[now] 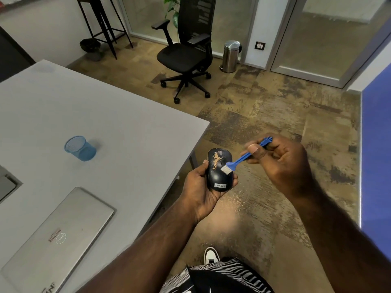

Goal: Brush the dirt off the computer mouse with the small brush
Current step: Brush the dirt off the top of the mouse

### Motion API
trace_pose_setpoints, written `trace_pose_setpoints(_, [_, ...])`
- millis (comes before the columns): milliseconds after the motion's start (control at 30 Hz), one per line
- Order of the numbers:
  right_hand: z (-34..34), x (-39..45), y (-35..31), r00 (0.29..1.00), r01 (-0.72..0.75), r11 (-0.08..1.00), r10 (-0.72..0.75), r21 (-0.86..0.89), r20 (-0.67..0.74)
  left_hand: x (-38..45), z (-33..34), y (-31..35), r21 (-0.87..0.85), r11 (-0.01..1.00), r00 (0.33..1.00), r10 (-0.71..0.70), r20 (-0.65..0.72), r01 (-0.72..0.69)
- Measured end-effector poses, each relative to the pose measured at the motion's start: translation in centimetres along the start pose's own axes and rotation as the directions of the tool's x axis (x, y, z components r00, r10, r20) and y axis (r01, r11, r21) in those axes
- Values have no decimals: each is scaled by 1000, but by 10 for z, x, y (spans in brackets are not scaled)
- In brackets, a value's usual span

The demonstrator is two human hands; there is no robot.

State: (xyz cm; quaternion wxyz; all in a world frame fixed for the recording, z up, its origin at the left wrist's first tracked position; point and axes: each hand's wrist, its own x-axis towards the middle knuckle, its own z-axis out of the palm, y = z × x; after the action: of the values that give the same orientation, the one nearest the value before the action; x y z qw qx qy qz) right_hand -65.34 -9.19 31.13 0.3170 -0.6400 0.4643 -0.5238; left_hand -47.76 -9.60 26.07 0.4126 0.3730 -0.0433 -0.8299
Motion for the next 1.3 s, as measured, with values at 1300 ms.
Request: trace_pose_setpoints(1300, [8, 9, 9, 983, 16, 930, -81, -367, -164, -9, 3, -4, 33, 999, 1000, 6, 10, -6])
